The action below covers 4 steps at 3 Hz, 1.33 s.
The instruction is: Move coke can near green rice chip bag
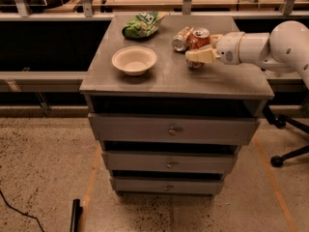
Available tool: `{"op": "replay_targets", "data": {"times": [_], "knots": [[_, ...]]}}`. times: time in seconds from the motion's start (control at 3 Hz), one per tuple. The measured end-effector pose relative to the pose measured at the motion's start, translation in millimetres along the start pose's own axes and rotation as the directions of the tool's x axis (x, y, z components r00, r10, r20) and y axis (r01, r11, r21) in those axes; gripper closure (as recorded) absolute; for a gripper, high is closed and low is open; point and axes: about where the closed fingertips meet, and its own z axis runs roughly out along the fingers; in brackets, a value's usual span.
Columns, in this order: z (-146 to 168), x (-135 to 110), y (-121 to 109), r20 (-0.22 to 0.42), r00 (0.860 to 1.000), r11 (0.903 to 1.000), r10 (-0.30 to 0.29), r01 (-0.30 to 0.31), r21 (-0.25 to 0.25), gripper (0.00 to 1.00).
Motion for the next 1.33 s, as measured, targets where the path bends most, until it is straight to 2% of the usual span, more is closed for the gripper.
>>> {"op": "replay_targets", "data": {"times": [0.33,0.67,1.0,1.33], "knots": [[37,-38,-7,0.040,0.998,0.9992,-0.039,0.039,-0.007,1.00],[39,-39,-5,0.034,0.999,0.9991,-0.040,0.040,-0.012,1.00],[61,-63,-1,0.045,0.999,0.9998,-0.017,0.017,0.005,1.00],[102,-86,0,0.056,0.998,0.9991,0.004,-0.007,0.042,1.00]]}}
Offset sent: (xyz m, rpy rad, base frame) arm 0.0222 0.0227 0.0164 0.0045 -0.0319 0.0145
